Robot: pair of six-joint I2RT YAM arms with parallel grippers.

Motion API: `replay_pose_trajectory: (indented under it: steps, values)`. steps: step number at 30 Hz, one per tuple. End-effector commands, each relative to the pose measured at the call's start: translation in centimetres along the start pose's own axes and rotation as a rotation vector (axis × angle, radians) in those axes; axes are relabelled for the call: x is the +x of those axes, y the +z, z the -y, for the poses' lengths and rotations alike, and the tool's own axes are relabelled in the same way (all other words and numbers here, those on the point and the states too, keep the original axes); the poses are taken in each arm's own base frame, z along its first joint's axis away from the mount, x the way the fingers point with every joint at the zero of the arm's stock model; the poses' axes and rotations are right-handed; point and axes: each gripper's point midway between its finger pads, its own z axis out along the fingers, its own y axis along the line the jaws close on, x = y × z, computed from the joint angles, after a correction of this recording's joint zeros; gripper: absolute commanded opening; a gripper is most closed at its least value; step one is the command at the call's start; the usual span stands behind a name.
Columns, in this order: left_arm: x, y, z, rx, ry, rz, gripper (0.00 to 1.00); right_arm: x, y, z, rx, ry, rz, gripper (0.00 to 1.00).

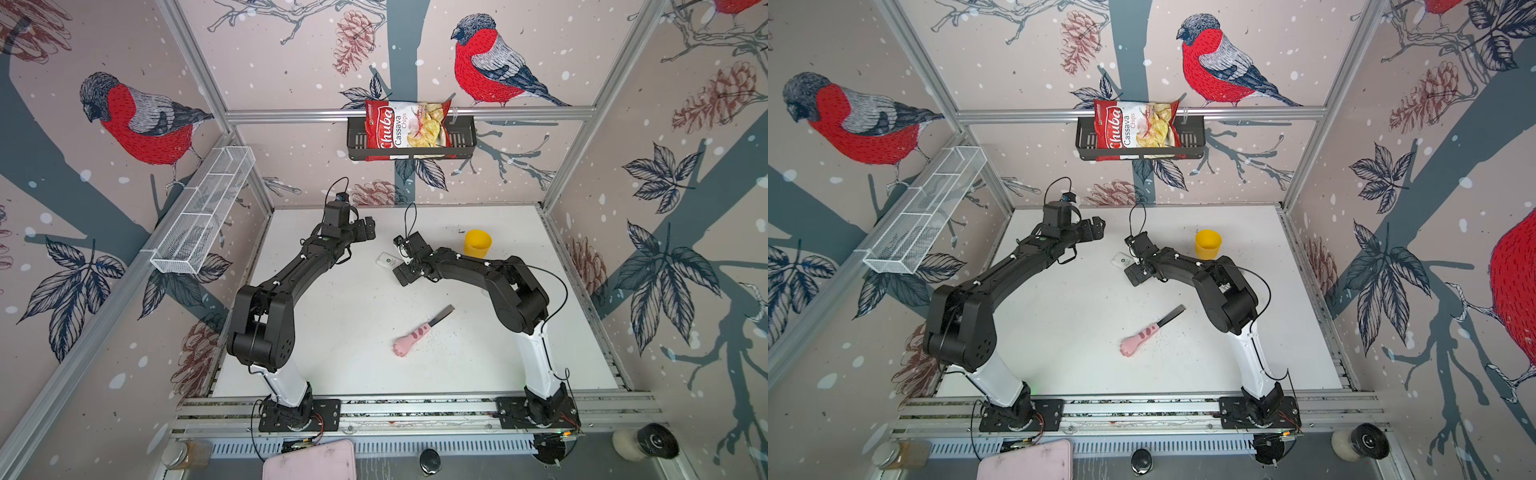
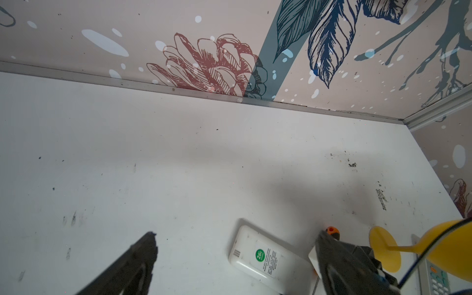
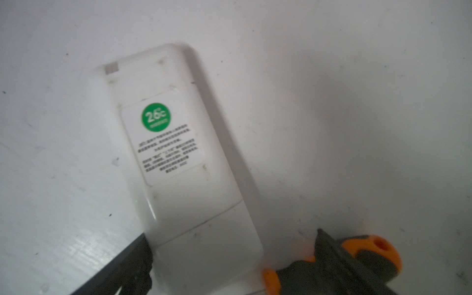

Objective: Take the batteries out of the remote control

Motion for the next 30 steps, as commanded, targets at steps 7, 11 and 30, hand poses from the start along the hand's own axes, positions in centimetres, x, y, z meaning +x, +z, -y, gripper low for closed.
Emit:
replay_pose_trajectory:
  steps: [7, 11, 30]
  values:
    - [0.3, 2.8, 2.8, 0.170, 0.142, -0.045, 0.93, 1.1, -0.3, 1.4, -0.012, 0.019, -0.023, 0.97]
    - [1.6, 3.5, 3.7, 0.246, 0.274, -0.075, 0.95, 0.4, -1.5, 1.4, -0.059, 0.047, 0.020, 0.97]
    - [9.4, 4.6, 5.2, 0.553, 0.856, -0.114, 0.96, -1.6, -10.0, 4.5, -0.273, 0.279, 0.264, 0.97]
